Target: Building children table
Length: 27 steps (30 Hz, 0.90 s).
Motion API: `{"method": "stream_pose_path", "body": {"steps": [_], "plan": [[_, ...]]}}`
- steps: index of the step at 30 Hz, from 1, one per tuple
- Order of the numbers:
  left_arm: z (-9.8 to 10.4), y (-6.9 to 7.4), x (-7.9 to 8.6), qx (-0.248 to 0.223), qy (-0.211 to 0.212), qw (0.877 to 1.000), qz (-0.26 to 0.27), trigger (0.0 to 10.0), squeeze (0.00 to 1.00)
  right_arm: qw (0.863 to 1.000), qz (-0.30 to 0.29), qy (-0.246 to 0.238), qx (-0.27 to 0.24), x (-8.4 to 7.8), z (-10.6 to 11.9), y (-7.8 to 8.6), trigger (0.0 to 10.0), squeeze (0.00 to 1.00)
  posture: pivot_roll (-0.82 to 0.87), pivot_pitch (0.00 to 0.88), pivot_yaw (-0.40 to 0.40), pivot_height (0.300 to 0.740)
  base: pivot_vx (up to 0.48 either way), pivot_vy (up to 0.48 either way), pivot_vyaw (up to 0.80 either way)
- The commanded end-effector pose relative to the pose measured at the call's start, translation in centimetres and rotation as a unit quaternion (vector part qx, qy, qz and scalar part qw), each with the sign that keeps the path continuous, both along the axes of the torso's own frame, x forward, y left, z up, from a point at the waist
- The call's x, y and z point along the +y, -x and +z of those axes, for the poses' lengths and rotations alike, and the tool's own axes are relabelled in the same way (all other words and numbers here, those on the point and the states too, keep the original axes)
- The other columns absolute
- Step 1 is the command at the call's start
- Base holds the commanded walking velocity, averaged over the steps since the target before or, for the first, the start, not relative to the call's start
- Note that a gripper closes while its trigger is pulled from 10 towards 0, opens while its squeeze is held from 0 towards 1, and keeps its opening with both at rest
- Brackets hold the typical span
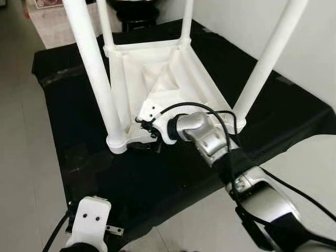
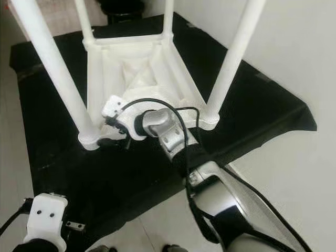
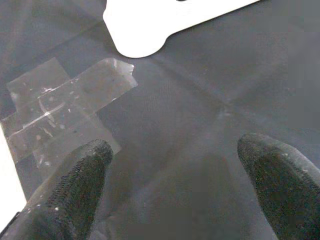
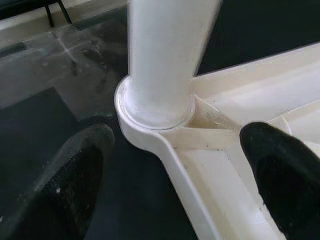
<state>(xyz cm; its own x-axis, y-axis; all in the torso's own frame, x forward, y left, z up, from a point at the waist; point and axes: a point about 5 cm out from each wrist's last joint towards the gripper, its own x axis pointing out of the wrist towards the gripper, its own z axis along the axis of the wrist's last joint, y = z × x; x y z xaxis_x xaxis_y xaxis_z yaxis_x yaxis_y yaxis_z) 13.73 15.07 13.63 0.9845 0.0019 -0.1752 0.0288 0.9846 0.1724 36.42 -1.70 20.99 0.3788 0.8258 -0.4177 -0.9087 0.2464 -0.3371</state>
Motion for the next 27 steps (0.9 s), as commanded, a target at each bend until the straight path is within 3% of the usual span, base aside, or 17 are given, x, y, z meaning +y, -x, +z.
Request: {"method": "stream_pose_path", "body": {"steps": [1, 5, 13, 15, 23, 27], "plan": [[0.1, 0.2, -0.2, -0.002, 0.003, 1.0, 0.001, 10.0, 0.0, 1.0, 0.001, 0.026, 0.013, 0.2, -0.9, 0.1, 10.0, 0.0, 0.13, 0.211, -0.075, 0.74, 0.0, 0.0, 0.0], [0.2, 0.3, -0.3, -0.002, 0.005, 1.0, -0.001, 10.0, 0.0, 0.994, -0.002, 0.086, 0.064, 0.7, -3.0, 0.3, 10.0, 0.0, 0.14, 0.215, -0.081, 0.74, 0.0, 0.0, 0.0], [0.2, 0.3, -0.3, -0.003, 0.006, 1.0, 0.001, 10.0, 0.0, 0.99, 0.002, 0.108, 0.088, 0.9, -3.4, 0.2, 10.0, 0.0, 0.14, 0.217, -0.097, 0.74, 0.0, 0.0, 0.0], [0.2, 0.3, -0.3, -0.004, 0.006, 1.0, 0.001, 10.0, 0.0, 0.99, 0.019, 0.114, 0.083, 1.1, -3.5, 0.3, 0.0, 0.0, 0.14, 0.213, -0.101, 0.74, 0.0, 0.0, 0.0], [0.1, 0.2, -0.3, -0.005, 0.008, 1.0, 0.001, 10.0, 0.0, 0.988, 0.098, 0.102, 0.066, 1.9, -3.3, 1.2, 0.0, 0.0, 0.14, 0.201, -0.101, 0.74, 0.0, 0.0, 0.0], [0.0, 0.0, -0.2, -0.005, 0.007, 1.0, 0.001, 10.0, 0.0, 0.978, 0.192, 0.072, 0.048, 2.0, -2.8, 2.4, 0.0, 0.0, 0.14, 0.191, -0.098, 0.74, 0.0, 0.0, 0.0]]}}
